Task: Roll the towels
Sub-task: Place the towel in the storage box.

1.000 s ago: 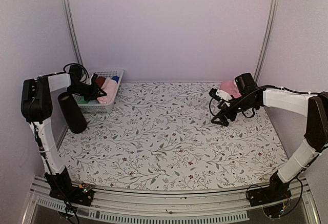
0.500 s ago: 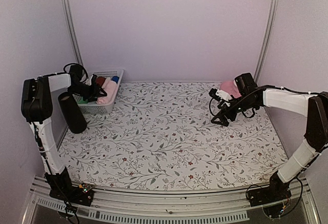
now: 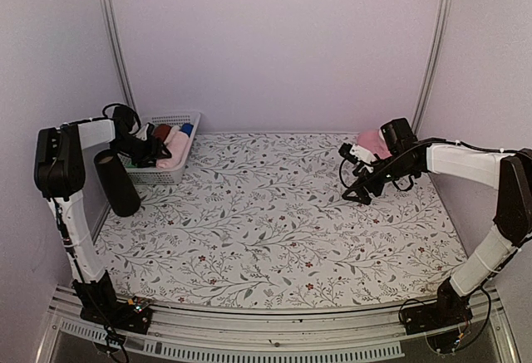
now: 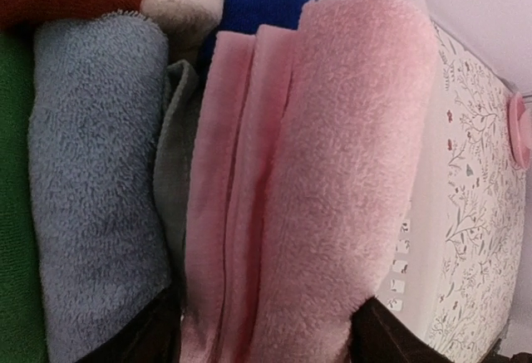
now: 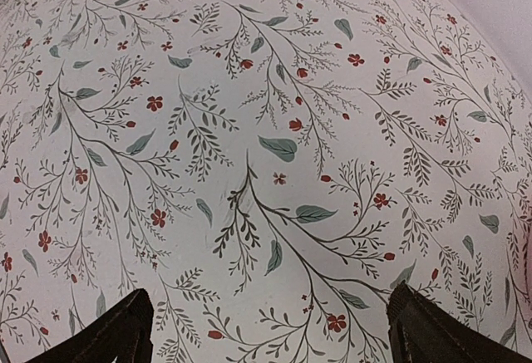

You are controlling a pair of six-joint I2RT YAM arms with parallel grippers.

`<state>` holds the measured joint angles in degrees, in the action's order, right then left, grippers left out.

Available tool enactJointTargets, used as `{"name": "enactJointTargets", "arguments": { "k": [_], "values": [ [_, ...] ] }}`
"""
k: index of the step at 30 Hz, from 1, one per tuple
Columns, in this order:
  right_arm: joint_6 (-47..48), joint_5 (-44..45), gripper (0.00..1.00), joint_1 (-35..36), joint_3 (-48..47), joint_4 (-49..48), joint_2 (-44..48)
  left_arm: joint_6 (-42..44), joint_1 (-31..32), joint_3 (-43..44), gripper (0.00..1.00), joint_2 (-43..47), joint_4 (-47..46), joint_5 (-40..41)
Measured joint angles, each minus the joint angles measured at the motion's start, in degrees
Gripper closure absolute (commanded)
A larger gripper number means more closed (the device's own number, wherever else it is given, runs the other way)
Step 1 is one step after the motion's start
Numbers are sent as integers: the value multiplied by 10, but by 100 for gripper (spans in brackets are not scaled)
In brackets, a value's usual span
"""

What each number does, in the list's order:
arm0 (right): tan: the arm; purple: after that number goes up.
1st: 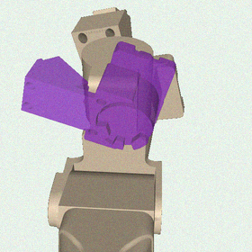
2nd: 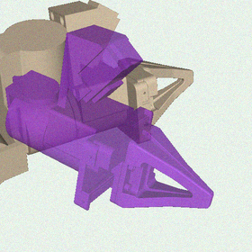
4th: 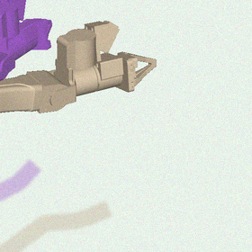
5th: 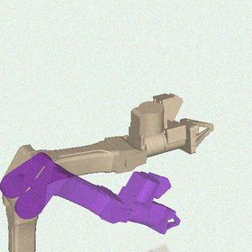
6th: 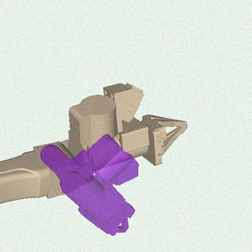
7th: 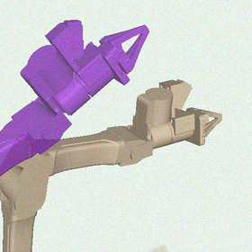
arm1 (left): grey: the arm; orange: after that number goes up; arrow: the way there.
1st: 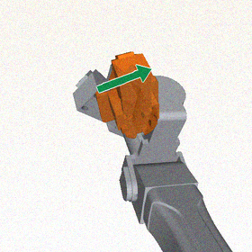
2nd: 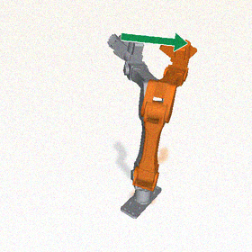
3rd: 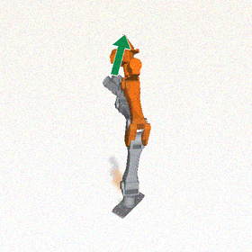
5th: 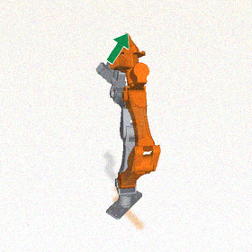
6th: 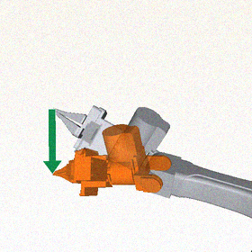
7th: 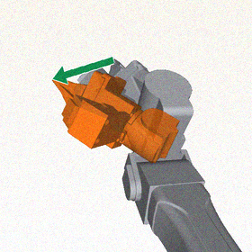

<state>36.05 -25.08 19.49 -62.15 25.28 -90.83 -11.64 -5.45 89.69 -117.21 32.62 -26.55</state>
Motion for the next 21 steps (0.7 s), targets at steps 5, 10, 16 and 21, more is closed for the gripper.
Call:
{"name": "enactJointTargets", "arguments": {
  "k": [5, 10, 16, 21],
  "values": [
    [0, -1, 1, 0, 0, 0, 0, 1, 7, 0, 27, 3, 3, 19],
    [0, -1, 1, 2, 0, 0, 0, 5, 25, 8, 27, 4, 10, 45],
    [0, -1, 1, 5, 0, 0, 0, 9, 45, 18, 33, 13, 10, 88],
    [1, 0, 1, 6, 0, 0, 0, 12, 54, 23, 34, 19, 7, 114]
  ]
}}
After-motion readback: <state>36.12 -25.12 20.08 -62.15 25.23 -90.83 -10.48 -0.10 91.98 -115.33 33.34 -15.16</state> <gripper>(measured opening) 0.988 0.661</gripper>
